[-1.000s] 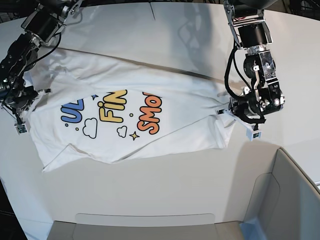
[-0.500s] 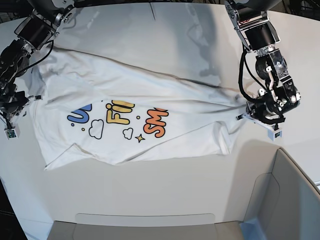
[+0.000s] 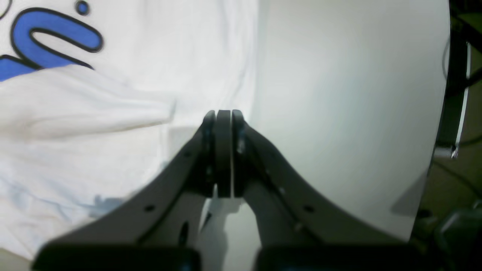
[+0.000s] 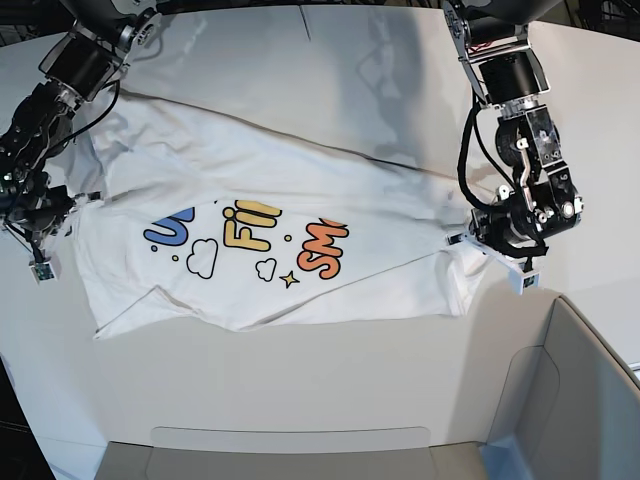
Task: Layout the t-shirt on the table in an organized manner, then fold the t-shirt properly
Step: 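Pull the folded fabric with the right gripper toward the left gripper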
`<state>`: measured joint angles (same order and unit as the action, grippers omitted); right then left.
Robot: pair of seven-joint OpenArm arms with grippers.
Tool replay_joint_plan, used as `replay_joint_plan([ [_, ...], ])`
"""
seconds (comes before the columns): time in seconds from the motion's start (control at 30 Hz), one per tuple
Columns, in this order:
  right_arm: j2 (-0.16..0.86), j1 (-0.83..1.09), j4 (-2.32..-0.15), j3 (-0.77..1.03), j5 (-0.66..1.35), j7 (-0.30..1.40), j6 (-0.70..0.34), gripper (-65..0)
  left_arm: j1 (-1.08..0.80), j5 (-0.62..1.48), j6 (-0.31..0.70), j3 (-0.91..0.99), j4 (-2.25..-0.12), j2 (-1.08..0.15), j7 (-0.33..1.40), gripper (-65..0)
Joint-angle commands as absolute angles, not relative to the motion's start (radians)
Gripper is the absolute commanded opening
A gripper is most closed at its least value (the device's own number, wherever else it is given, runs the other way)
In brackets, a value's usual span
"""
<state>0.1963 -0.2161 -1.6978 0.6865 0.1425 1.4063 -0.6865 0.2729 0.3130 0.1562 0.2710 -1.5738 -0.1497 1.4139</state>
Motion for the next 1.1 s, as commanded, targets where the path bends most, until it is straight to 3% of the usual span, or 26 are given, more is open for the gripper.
replay_joint_plan([
  [0.0, 0.213, -0.236, -1.713, 0.677, 0.148, 1.396, -0.698, -65.0, 0.326, 0.32, 0.156, 0.275, -1.593, -0.16, 1.396, -65.0],
  [0.07, 0.211, -0.234, -1.712, 0.662, 0.148, 1.396, -0.698, -65.0, 0.335, 0.318, 0.153, 0.275, -1.592, -0.16, 1.396, -63.5],
  [0.13, 0.209, -0.234, -1.712, 0.656, 0.148, 1.396, -0.698, -65.0, 0.335, 0.318, 0.127, 0.277, -1.577, -0.163, 1.389, -54.3],
  [0.23, 0.209, -0.234, -1.712, 0.656, 0.148, 1.396, -0.698, -65.0, 0.335, 0.318, -0.028, 0.271, -1.544, -0.165, 1.368, -42.9],
  [0.3, 0.209, -0.234, -1.712, 0.656, 0.148, 1.396, -0.698, -65.0, 0.332, 0.318, -0.131, 0.266, -1.54, -0.165, 1.362, -40.2],
  [0.37, 0.209, -0.232, -1.712, 0.656, 0.148, 1.396, -0.698, -65.0, 0.332, 0.32, -0.153, 0.265, -1.538, -0.168, 1.371, -39.9],
  [0.57, 0.211, -0.22, -1.698, 0.656, 0.148, 1.396, -0.698, -65.0, 0.335, 0.321, -0.047, 0.265, -1.538, -0.202, 1.372, -39.9],
  [0.97, 0.211, -0.219, -1.699, 0.667, 0.148, 1.396, -0.698, -65.0, 0.329, 0.323, -0.044, 0.174, -1.603, -0.291, 1.396, -40.0],
  [1.07, 0.211, -0.214, -1.718, 0.754, 0.151, 1.396, -0.698, -65.0, 0.272, 0.323, -0.044, 0.174, -1.655, -0.291, 1.396, -40.0],
])
